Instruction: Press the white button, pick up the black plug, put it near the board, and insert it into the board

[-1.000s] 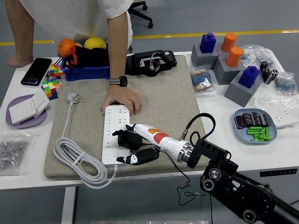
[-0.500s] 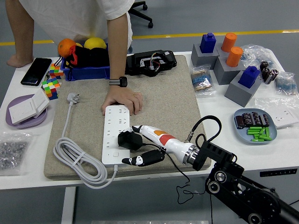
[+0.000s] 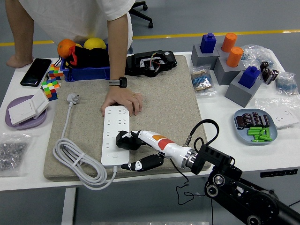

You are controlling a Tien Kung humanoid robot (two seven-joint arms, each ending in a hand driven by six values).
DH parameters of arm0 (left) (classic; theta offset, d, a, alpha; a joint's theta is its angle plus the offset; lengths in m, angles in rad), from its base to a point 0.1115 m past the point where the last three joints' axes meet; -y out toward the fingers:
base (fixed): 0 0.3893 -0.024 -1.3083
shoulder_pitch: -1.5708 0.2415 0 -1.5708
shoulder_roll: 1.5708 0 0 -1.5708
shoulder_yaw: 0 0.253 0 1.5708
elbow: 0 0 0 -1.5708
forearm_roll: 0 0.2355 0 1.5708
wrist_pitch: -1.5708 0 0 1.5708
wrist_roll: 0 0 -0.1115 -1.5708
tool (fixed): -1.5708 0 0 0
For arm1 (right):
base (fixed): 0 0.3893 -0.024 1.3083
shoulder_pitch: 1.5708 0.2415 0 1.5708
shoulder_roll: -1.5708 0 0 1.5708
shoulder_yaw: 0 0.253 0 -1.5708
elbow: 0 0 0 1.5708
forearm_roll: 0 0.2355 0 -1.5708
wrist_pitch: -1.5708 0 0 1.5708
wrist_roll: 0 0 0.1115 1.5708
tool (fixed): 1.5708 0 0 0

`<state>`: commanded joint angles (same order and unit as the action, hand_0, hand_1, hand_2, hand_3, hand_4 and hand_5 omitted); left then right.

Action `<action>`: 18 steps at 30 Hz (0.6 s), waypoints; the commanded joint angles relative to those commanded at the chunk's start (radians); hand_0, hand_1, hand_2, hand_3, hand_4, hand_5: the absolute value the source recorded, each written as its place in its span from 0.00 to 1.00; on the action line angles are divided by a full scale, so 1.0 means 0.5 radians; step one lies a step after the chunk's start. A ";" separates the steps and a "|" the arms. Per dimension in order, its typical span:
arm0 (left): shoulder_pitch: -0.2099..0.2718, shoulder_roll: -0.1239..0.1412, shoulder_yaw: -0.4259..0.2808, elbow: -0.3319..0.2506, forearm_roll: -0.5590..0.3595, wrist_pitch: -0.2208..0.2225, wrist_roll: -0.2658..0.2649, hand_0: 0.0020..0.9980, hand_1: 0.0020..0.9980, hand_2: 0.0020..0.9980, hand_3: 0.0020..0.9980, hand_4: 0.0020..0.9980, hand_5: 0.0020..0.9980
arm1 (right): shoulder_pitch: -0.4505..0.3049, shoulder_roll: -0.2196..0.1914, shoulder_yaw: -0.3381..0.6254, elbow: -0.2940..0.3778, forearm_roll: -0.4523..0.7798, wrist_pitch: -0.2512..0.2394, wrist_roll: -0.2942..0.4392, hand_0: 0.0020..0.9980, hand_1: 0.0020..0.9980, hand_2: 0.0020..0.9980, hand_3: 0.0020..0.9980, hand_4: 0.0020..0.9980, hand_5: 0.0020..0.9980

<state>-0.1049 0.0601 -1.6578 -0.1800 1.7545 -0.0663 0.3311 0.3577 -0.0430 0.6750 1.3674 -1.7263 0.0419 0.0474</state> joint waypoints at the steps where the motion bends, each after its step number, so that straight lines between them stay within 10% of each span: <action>1: 0.000 0.000 0.000 0.000 -0.001 0.000 0.000 0.71 0.68 0.63 0.70 0.56 0.22 | 0.007 0.004 -0.008 0.000 0.002 -0.001 0.002 0.91 0.85 0.79 0.78 0.92 0.41; 18: -0.003 0.003 -0.004 0.000 0.008 -0.001 0.001 0.71 0.68 0.63 0.70 0.55 0.22 | 0.099 0.050 -0.124 -0.028 0.025 -0.005 0.024 0.90 0.85 0.78 0.78 0.91 0.40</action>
<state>-0.1064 0.0615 -1.6598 -0.1800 1.7584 -0.0666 0.3317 0.4074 -0.0179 0.6132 1.3535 -1.7137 0.0394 0.0596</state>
